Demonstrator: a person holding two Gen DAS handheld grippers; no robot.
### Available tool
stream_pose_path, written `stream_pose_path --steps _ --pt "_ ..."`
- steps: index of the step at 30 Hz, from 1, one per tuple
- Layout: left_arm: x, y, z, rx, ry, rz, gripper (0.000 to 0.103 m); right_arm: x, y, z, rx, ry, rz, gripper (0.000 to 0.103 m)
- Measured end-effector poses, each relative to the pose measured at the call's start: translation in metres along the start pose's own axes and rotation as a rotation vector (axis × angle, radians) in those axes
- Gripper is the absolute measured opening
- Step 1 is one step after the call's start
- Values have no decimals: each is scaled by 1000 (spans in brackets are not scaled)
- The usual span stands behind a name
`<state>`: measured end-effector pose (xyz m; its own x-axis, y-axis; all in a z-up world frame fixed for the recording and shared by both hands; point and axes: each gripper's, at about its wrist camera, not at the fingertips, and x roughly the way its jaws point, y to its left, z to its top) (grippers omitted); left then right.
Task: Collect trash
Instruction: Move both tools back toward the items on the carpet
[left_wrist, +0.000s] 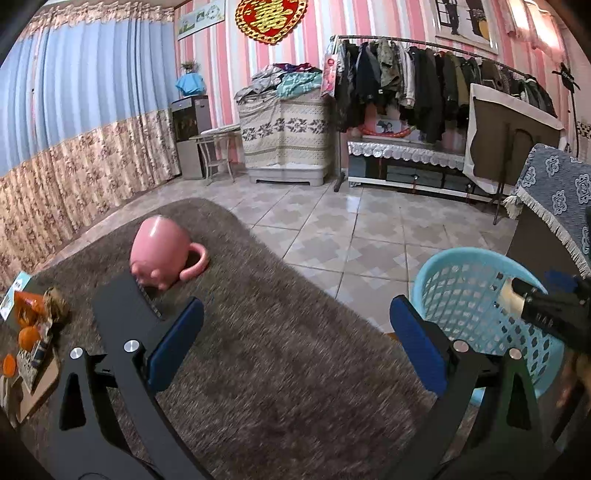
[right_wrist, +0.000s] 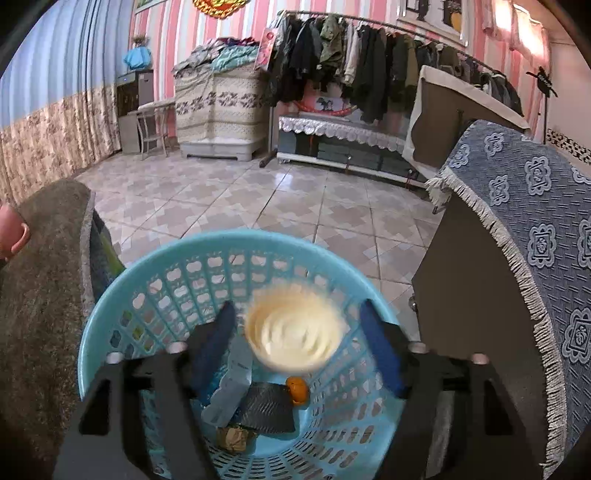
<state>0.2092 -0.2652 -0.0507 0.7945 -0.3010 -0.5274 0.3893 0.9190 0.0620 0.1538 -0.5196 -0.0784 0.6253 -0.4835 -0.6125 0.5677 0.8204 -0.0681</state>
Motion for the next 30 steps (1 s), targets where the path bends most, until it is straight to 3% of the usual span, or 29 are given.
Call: stream_pose_path --steps 9,22,30 --pt "-12 18 -7 -32 8 21 98 -14 10 3 -34 -44 -4 95" --pt "-57 67 -12 -90 -28 102 98 -43 22 0 -8 -96 81 98" --pt "-95 115 -24 -134 -44 183 98 -65 52 -11 -80 -127 129 98"
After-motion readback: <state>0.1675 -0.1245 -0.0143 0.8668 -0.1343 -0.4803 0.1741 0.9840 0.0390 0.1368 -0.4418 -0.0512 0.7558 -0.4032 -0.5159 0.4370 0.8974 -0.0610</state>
